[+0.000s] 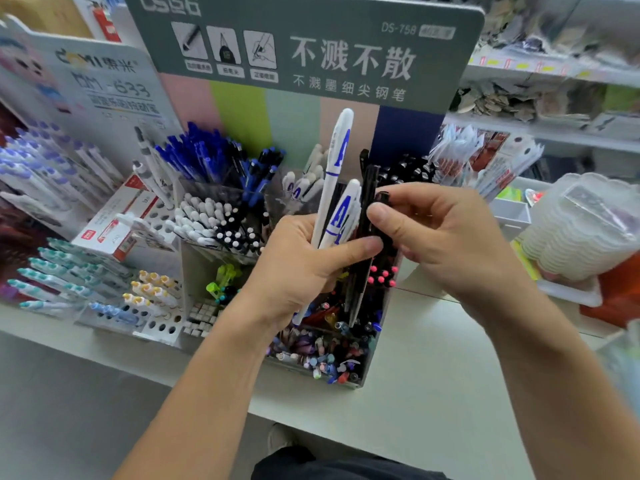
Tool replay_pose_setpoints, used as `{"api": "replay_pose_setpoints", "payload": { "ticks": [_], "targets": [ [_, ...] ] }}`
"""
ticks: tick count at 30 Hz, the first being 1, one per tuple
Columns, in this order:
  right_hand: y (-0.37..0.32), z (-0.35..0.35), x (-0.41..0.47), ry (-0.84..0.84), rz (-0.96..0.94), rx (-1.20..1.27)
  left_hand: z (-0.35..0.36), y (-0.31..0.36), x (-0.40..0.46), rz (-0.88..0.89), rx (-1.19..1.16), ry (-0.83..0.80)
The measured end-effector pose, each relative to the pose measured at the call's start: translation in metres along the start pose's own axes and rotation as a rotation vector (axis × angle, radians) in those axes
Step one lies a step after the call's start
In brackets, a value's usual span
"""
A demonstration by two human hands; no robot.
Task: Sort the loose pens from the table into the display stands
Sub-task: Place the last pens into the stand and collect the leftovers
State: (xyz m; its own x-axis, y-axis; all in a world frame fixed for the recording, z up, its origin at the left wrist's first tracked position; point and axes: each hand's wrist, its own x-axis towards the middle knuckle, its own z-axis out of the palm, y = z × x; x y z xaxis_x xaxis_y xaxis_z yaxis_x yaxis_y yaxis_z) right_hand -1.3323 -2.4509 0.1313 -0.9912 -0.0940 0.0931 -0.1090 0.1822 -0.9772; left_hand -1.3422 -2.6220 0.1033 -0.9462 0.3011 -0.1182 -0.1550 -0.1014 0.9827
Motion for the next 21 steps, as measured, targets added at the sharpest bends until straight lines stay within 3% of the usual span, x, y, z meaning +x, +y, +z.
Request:
{"api": "replay_pose_setpoints", "payload": {
  "ticks": [5, 10, 14, 17, 21],
  "targets": [
    [0.001, -0.002, 0.006, -0.129, -0.037, -0.049, 0.001, -0.001, 0.001, -0.014, 0.014, -0.025],
    [0.005, -0.001, 0.007, -0.054, -0.022, 0.035, 0.005, -0.004, -0.001, 0.004, -0.072, -0.052],
    [0.0, -0.016, 0.008, 0.124, -0.09, 0.046, -0.002, -0.01, -0.004, -0.02, -0.113, -0.014],
    [-0.022, -0.038, 0.01, 0.361, -0.309, -0.025, -0.009, -0.015, -0.007, -0.048, -0.124, -0.002],
    [-0.04, -0.042, 0.034, 0.482, -0.514, -0.225, -0.015, -0.016, -0.01, -0.136, -0.213, -0.055]
  ]
}}
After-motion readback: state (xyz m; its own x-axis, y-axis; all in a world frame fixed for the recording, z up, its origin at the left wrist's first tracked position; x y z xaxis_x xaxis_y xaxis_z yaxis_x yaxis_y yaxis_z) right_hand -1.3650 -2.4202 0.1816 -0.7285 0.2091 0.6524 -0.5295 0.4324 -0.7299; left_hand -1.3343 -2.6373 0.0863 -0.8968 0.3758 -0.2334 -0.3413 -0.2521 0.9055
